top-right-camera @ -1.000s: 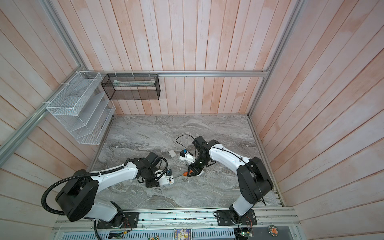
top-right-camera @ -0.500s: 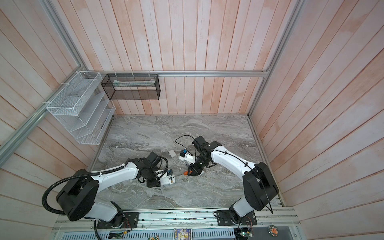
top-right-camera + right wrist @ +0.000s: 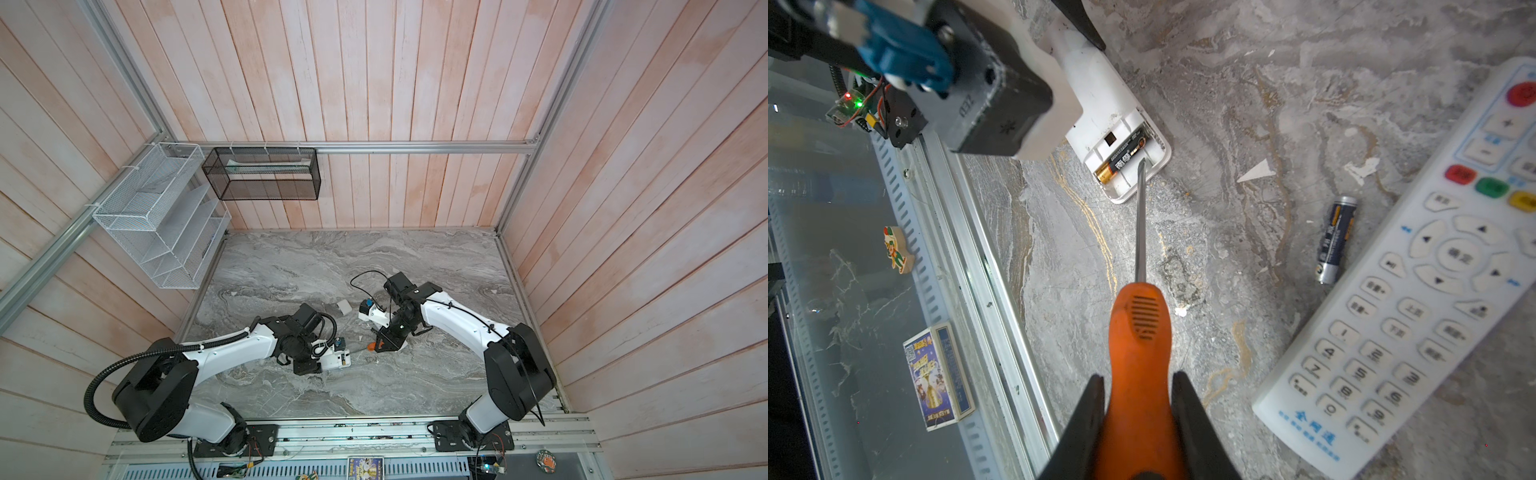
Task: Unload the batteries from the remote control
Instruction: 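Insert the screwdriver tip beside the remaining battery with the right gripper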
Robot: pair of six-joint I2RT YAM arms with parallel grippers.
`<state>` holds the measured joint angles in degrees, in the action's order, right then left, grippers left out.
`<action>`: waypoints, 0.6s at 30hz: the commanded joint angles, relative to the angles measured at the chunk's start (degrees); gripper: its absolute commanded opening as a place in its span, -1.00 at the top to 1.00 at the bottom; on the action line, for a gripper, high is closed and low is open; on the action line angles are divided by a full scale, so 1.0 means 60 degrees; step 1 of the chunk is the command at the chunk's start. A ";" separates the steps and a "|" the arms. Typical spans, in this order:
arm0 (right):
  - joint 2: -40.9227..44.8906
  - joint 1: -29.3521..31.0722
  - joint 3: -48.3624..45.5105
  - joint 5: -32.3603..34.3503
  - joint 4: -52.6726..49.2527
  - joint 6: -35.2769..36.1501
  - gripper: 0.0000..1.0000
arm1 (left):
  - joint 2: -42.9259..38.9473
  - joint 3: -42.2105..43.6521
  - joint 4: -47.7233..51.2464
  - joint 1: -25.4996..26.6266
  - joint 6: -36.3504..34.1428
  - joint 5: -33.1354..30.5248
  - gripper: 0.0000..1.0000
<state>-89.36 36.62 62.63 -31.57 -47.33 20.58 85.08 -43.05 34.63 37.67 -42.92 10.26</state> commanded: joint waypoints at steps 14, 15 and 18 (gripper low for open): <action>-0.0517 0.0151 -0.0360 -0.0451 0.0616 0.0058 1.00 | 0.0045 0.0060 -0.0133 0.0035 -0.0134 0.0285 0.29; -0.0520 0.0151 -0.0459 -0.0441 0.0670 0.0151 1.00 | 0.0045 0.0063 -0.0132 0.0035 -0.0140 0.0291 0.30; -0.0566 0.0159 -0.0754 -0.0127 0.0882 0.0415 1.00 | 0.0046 0.0069 -0.0113 0.0035 -0.0153 0.0362 0.30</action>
<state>-90.35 36.36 60.99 -33.28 -44.95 21.34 85.08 -43.05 35.09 37.63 -42.92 9.85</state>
